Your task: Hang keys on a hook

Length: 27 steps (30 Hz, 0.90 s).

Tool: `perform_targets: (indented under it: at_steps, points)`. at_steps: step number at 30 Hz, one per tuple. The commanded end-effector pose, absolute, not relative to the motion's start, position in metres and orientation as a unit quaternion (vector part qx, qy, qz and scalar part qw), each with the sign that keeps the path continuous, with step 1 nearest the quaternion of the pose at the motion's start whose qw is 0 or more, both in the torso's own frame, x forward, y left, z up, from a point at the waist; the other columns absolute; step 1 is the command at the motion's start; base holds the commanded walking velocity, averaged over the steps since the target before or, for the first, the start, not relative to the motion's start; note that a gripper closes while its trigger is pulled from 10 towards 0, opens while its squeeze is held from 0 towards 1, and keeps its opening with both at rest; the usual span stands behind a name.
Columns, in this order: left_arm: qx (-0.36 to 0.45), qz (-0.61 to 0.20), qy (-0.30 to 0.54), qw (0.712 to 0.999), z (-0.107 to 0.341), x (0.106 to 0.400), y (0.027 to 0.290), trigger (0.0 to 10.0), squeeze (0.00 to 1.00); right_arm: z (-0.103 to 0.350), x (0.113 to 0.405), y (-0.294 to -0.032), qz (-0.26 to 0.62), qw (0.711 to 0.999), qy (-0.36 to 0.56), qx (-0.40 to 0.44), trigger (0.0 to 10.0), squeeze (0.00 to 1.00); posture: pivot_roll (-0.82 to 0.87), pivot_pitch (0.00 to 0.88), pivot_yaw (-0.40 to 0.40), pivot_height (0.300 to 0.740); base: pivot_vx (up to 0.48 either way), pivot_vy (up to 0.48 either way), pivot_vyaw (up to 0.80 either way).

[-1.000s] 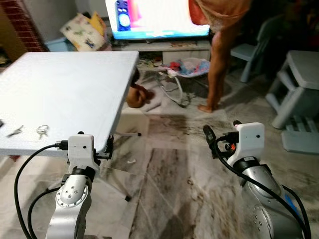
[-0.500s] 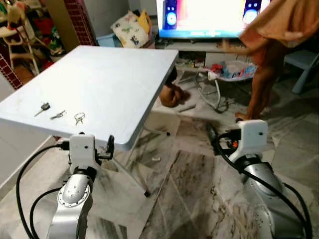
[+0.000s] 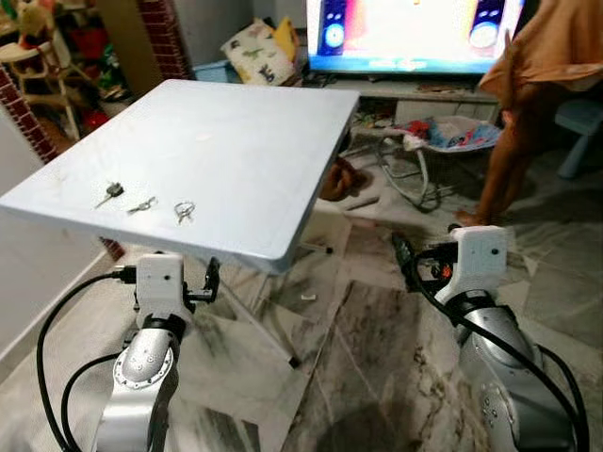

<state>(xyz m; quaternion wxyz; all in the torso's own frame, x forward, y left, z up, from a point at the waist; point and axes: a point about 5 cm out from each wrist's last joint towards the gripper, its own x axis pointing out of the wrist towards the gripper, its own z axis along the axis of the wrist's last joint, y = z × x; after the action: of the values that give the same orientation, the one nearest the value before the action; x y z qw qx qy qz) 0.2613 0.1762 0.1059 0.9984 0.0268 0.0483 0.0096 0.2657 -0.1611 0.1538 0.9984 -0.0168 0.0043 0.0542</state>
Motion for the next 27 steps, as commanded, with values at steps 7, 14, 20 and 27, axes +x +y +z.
perform_targets:
  at_steps: [7, 14, 20, 27]
  points:
    - [0.031, 0.030, 0.048, 0.998, 0.1078, 0.2638, 0.1874, 10.0, 0.00, 0.1604, 0.2685, -0.1522, 0.069, 0.998, -0.011, -0.010, 10.0, 0.00, -0.07, 0.014, 0.069, 0.740, 0.000, 0.480, 0.00]
    - [0.031, 0.030, 0.047, 0.998, 0.1082, 0.2644, 0.1876, 10.0, 0.00, 0.1619, 0.2702, -0.1540, 0.067, 0.998, -0.014, -0.011, 10.0, 0.00, -0.07, 0.016, 0.068, 0.740, 0.000, 0.480, 0.00]
    - [0.036, 0.028, 0.047, 0.998, 0.1072, 0.2643, 0.1868, 10.0, 0.00, 0.1628, 0.2712, -0.1552, 0.065, 0.998, -0.016, -0.013, 10.0, 0.00, -0.07, 0.017, 0.067, 0.740, 0.000, 0.425, 0.00]
    - [0.060, 0.026, 0.042, 0.997, 0.1052, 0.2652, 0.1913, 10.0, 0.00, 0.1646, 0.2748, -0.1572, 0.058, 0.998, -0.018, -0.022, 10.0, 0.00, -0.06, 0.017, 0.062, 0.740, 0.000, 0.090, 0.00]
